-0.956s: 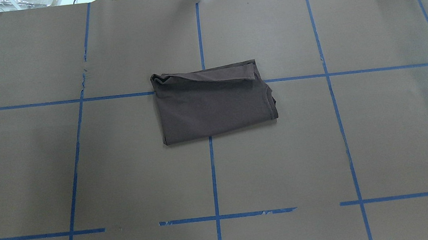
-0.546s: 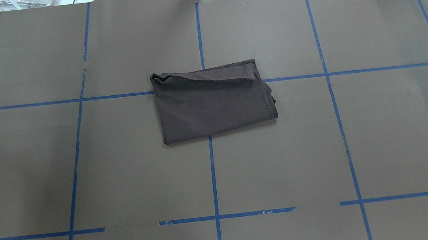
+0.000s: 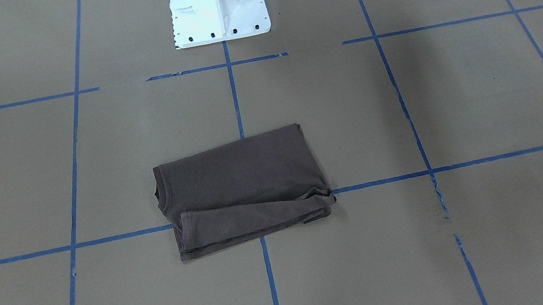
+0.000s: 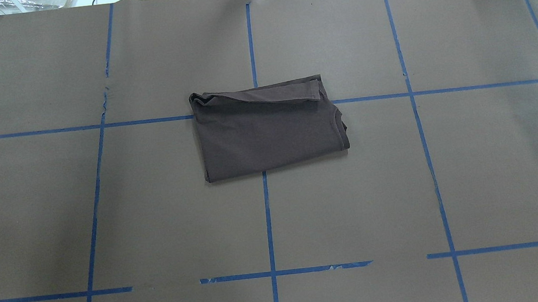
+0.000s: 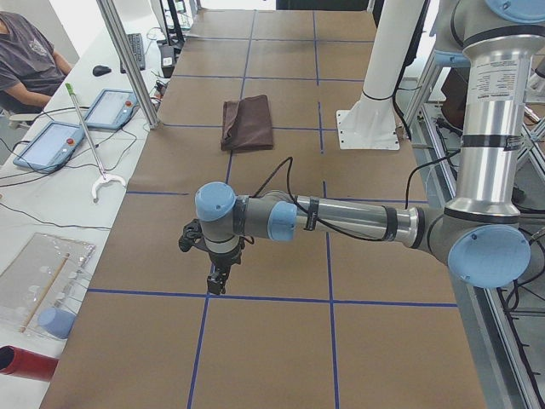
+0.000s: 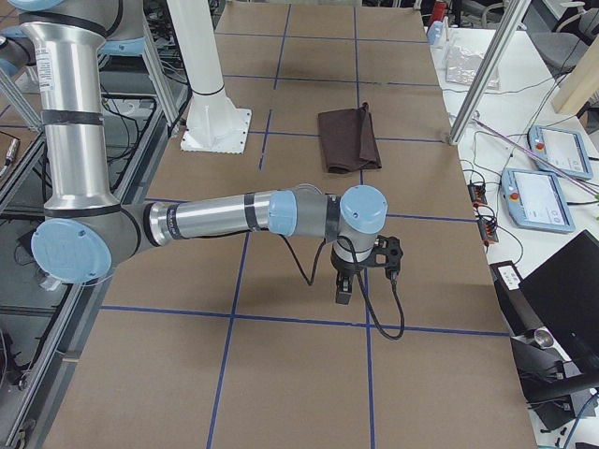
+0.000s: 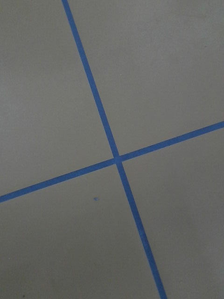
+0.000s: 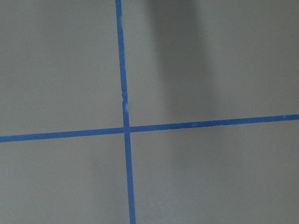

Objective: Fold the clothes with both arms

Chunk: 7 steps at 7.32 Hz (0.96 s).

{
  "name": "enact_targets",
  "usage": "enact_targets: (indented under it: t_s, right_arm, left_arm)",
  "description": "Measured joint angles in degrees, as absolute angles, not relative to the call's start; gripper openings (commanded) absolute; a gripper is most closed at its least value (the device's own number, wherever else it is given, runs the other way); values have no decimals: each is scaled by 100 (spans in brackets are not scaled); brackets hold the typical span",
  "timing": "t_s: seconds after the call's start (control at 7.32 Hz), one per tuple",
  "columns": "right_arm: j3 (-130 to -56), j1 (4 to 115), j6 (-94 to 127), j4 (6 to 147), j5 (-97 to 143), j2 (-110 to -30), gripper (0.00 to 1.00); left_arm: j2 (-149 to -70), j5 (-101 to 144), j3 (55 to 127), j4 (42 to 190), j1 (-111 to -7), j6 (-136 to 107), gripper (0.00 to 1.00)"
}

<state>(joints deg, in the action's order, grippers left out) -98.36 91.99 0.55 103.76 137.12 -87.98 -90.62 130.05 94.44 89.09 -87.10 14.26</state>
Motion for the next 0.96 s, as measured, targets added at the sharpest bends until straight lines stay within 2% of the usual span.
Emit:
enact_targets:
  t_s: [0.55, 0.96]
  right_arm:
    - [-9549, 9429, -498, 10312, 13801, -8955, 100]
    - [-9296, 9434, -220, 9653, 13606, -9202, 100]
  left_arm:
    - [-9066, 13042, 9376, 8919, -8745, 1518, 100]
    - [-9085, 13037, 9405, 8921, -8745, 1489, 100]
